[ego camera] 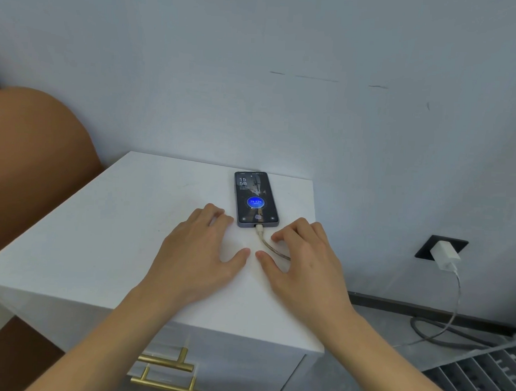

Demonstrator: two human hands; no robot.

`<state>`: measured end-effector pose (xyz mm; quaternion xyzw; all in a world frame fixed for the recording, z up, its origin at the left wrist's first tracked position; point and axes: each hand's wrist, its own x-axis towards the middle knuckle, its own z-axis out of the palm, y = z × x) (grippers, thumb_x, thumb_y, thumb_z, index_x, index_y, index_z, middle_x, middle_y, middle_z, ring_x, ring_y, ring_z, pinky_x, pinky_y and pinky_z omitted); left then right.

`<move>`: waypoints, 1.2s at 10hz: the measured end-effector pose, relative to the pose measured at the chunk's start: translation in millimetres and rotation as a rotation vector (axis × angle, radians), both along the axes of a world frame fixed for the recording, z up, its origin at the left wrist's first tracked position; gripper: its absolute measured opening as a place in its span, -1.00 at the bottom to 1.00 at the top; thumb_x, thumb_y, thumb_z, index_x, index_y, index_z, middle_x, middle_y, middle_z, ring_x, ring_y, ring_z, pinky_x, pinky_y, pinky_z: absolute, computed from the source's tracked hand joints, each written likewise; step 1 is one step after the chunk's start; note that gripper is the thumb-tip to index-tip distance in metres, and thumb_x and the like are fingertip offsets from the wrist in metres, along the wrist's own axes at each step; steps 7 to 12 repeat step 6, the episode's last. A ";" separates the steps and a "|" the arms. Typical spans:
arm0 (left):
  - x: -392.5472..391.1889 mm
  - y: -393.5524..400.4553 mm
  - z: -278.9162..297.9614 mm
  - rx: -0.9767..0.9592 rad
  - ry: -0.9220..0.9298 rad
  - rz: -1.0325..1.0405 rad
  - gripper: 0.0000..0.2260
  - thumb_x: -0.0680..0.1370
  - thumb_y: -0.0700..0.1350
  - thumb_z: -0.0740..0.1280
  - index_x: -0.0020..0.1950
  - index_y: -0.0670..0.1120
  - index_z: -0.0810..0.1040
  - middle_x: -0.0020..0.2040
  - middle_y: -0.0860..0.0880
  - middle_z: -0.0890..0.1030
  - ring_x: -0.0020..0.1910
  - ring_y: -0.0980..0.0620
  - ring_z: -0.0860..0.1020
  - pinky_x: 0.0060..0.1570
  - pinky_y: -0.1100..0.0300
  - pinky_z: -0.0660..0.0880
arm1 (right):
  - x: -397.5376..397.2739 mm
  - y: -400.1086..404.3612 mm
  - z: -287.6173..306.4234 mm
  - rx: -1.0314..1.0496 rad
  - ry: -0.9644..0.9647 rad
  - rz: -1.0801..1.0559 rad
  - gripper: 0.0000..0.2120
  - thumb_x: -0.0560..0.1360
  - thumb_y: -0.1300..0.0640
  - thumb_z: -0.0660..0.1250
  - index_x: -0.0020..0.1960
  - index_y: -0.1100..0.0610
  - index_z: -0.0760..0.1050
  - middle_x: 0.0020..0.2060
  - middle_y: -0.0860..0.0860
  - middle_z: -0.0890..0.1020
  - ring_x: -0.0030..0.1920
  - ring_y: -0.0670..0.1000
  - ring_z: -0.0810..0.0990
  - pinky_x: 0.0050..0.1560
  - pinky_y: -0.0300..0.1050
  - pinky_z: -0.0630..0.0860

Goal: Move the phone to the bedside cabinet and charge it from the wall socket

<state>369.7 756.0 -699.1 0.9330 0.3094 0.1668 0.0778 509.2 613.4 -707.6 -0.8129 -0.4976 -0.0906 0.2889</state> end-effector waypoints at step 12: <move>-2.5 0.5 1.0 -0.003 -0.033 -0.002 -0.38 0.45 0.36 0.11 0.37 0.04 0.50 0.36 0.12 0.45 0.34 0.07 0.44 0.10 0.09 0.51 | 6.6 -7.3 10.6 -0.033 0.062 0.054 -0.64 0.52 -0.21 0.38 0.22 -0.02 0.56 0.07 -0.15 0.53 0.14 -0.03 0.46 0.02 -0.15 0.46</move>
